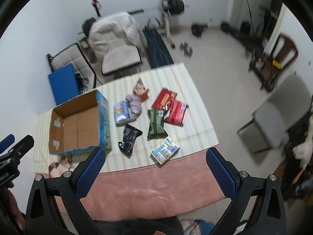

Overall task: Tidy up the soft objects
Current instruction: 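Grasp the blue cat tissue pack with left tool while right grasps red snack bag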

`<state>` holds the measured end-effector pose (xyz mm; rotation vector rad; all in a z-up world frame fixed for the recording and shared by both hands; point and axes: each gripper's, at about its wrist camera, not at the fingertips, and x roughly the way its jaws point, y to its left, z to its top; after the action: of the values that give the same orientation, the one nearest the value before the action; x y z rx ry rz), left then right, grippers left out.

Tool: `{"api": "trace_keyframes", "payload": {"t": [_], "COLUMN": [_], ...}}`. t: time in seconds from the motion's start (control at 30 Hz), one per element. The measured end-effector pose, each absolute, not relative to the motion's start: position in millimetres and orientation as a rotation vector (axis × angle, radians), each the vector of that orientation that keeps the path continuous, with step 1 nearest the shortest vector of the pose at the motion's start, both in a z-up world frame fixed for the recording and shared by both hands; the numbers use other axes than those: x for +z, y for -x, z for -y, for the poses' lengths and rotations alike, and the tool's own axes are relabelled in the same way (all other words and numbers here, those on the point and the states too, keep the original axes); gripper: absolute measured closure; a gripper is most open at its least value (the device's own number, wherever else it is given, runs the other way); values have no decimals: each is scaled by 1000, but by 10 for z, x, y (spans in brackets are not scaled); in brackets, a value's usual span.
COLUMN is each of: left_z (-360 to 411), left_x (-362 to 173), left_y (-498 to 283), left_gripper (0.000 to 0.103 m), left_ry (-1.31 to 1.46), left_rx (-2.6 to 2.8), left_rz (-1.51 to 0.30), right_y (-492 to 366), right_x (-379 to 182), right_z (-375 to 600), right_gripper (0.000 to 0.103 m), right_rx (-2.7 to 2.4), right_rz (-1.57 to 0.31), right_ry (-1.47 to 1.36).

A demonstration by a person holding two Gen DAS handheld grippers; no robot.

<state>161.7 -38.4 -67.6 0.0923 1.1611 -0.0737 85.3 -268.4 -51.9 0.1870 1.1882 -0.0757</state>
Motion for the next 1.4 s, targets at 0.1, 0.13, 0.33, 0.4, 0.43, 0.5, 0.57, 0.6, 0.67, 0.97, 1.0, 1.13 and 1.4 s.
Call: {"api": "trace_keyframes", "payload": {"t": [0.1, 0.13, 0.33, 0.4, 0.43, 0.5, 0.57, 0.6, 0.67, 0.97, 1.0, 1.13, 1.4], "left_z": [522, 571, 960, 1097, 1156, 1226, 1267, 1278, 1300, 1235, 1208, 1064, 807], "left_x": [-1114, -1272, -2421, -2835, -3017, -3282, -3541, -3630, -3821, -3993, -4003, -4027, -4129], "left_y": [-2112, -2277, -3123, -3362, -3456, -3605, -3717, -3751, -3805, -3893, -3909, -3915, -3878], "left_gripper": [0, 0, 4, 9, 16, 19, 19, 19, 19, 16, 16, 16, 17], "left_ry": [-56, -48, -46, -71, -91, -111, -124, -132, -141, -125, -119, -69, 9], "left_rx": [-95, -96, -76, -63, -44, -19, 14, 30, 55, 99, 99, 94, 97], "left_rz": [-1253, -1286, -1498, -1564, -1592, -1634, -1667, -1679, -1705, -1750, -1754, -1771, -1789], "right_y": [-1289, -1393, -2217, -2458, -2536, -2701, -2803, -2857, -2917, -3112, -3125, -3175, -3157], "right_x": [-1077, -1255, -2501, -2906, -3021, -3312, -3529, -3615, -3727, -4185, -4192, -4338, -4476], "right_z": [2931, 3007, 3456, 3577, 3617, 3679, 3709, 3726, 3736, 3732, 3709, 3622, 3508], "right_gripper": [0, 0, 0, 3, 4, 5, 5, 6, 6, 6, 6, 7, 13], "right_rx": [-102, -106, -144, -149, -150, -155, -154, -153, -151, -134, -131, -105, -94], "right_rz": [-1268, -1283, -1444, -1492, -1506, -1536, -1560, -1567, -1581, -1643, -1651, -1675, -1695], "right_ry": [-245, -259, -355, -372, -373, -369, -364, -358, -348, -326, -333, -334, -317]}}
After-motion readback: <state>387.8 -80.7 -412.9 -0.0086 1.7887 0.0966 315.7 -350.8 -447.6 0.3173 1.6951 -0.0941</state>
